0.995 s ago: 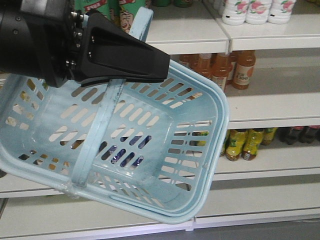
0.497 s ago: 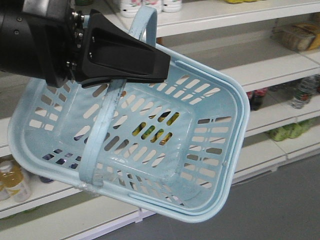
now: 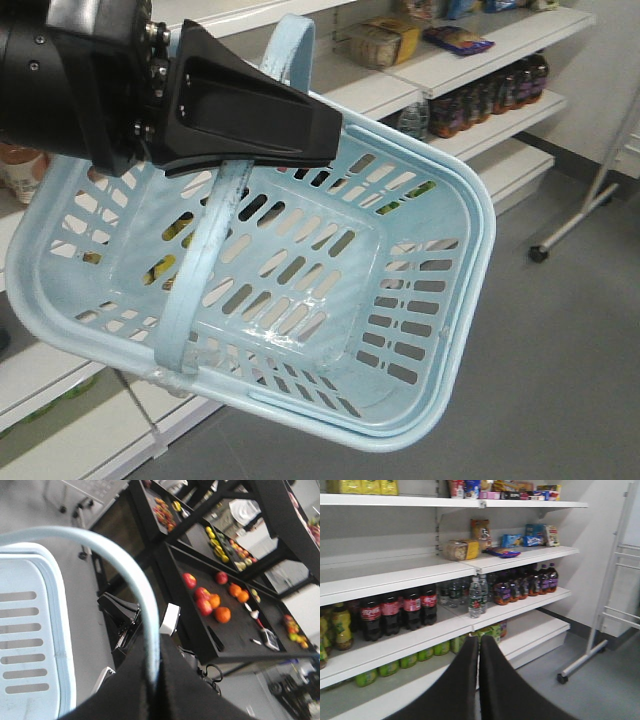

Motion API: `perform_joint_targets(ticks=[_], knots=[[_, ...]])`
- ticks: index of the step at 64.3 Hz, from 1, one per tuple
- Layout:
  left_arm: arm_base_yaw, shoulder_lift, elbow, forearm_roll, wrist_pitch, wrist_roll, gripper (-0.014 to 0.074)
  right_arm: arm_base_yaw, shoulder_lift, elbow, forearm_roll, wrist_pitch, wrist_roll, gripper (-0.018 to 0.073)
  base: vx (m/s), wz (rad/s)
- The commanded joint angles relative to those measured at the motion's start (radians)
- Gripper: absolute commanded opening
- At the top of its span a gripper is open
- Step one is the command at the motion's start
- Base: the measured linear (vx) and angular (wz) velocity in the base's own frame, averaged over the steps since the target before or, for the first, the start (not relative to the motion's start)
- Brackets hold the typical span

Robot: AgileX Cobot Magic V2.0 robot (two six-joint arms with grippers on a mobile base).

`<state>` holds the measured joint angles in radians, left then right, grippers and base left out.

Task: Place coke in basket with both arms
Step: 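Hold the basket up with the left gripper while the base turns away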

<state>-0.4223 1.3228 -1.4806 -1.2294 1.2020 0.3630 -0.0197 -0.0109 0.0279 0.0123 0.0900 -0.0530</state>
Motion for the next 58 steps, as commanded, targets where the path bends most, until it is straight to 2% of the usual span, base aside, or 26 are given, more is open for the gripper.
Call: perform_joint_targets(ticks=[1,58], knots=[[-0.005,-0.025,-0.027,-0.092,-0.035,0.011,-0.0006,-0.001,-0.013,0.008,-0.006,-0.073,-0.009,-0.0005,-0.12,-0.62],[-0.005,-0.025,-0.027,-0.092,-0.035,0.011,-0.0006,-0.001,-0.013,0.008,-0.006,-0.072,-0.009,-0.0005,-0.11,-0.49]])
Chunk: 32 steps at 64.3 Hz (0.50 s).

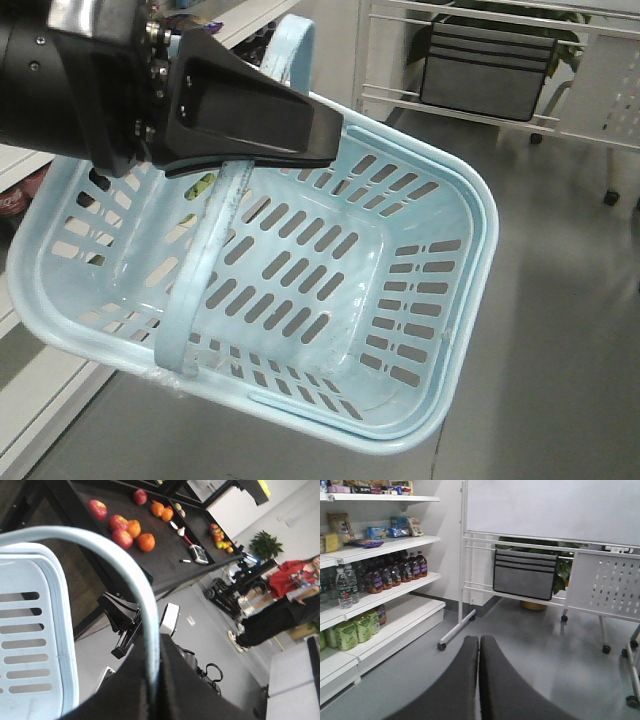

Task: Place coke in basket with both arms
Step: 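Hold the basket up with the left gripper while the base turns away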

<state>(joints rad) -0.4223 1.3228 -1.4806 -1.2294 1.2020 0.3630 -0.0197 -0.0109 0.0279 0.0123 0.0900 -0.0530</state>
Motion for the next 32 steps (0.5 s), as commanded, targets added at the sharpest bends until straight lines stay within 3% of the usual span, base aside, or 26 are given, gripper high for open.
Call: perform_joint_targets(ticks=[1,32], knots=[[-0.005,-0.025,-0.027,-0.092,-0.035,0.011,-0.0006,-0.001,-0.013,0.008,-0.006,-0.072,-0.009,-0.0005,-0.08,-0.36],[-0.005,-0.025,-0.027,-0.092,-0.035,0.011,-0.0006,-0.001,-0.013,0.008,-0.006,-0.072,-0.009,-0.0005,-0.06,-0.27]])
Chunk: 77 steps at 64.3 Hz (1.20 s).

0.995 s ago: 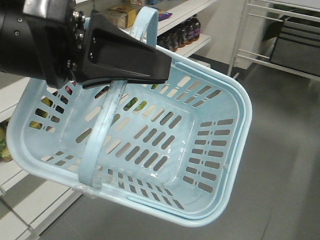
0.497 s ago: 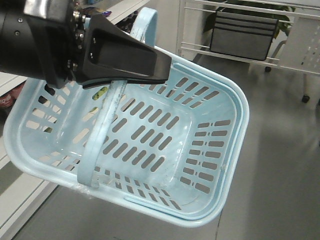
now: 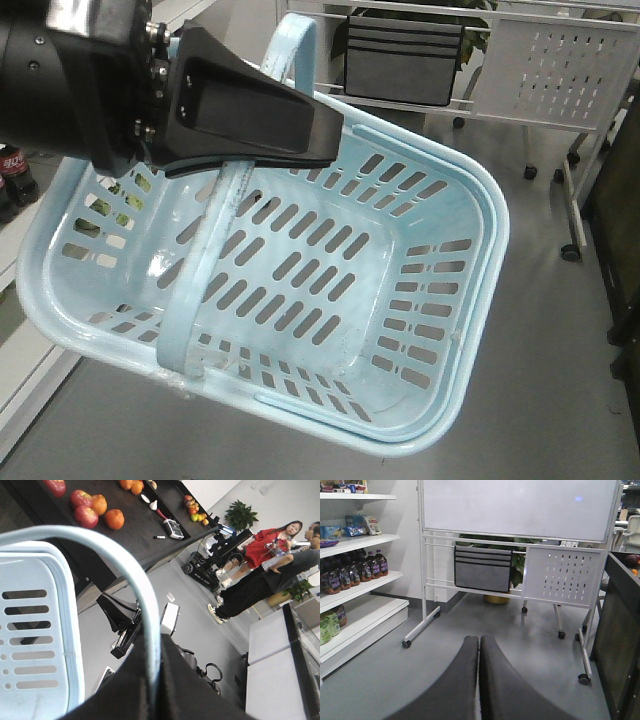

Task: Place coke in basket with both arms
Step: 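Hold the basket up with the left gripper while the base turns away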

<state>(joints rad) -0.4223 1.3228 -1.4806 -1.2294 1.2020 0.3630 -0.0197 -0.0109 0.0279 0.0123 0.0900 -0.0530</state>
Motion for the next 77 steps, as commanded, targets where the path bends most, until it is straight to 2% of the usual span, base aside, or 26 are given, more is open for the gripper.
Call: perform_joint_targets(ticks=[1,77], knots=[[-0.005,-0.025,-0.027,-0.092,-0.035,0.011,-0.0006,-0.001,-0.013,0.008,-0.006,-0.072,-0.009,-0.0005,-0.03,-0.14],[-0.005,-0.025,-0.027,-0.092,-0.034,0.011,-0.0006,-0.001,-0.013,0.008,-0.006,-0.073,-0.009,-0.0005,0.03,-0.08]])
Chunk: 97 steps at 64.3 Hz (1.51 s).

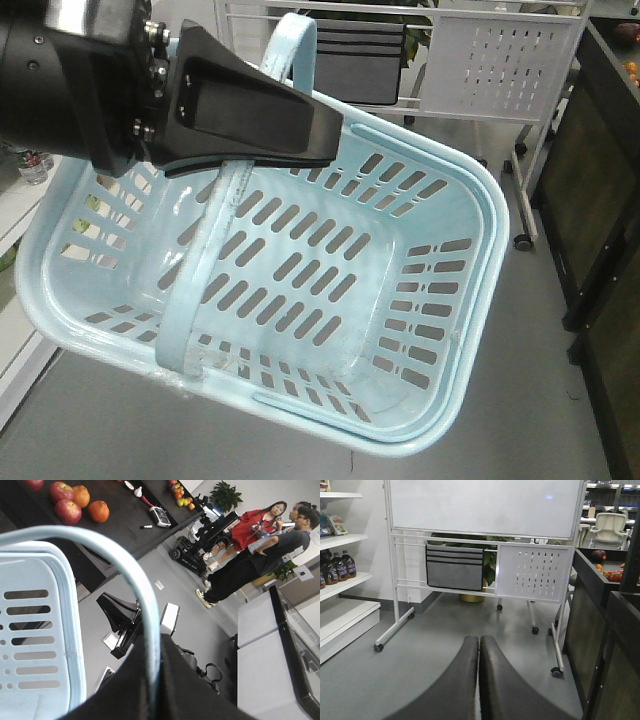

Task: Place coke in basket with both arms
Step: 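Hold the basket up with the left gripper while the base turns away, then carry the basket in the left gripper while driving to another shelf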

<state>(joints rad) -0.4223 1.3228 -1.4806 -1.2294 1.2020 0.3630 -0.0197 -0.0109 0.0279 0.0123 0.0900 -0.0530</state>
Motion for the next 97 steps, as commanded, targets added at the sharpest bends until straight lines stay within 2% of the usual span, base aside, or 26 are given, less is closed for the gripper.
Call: perform_joint_targets(ticks=[1,97], knots=[[-0.005,-0.025,-0.027,-0.092,-0.034,0.011,-0.0006,-0.001,-0.013,0.008,-0.006,-0.073,-0.009,-0.0005,0.08,-0.12],[-0.005,-0.025,-0.027,-0.092,-0.034,0.011,-0.0006,-0.001,-0.013,0.008,-0.006,-0.073,-0.009,-0.0005,0.15,-0.16]])
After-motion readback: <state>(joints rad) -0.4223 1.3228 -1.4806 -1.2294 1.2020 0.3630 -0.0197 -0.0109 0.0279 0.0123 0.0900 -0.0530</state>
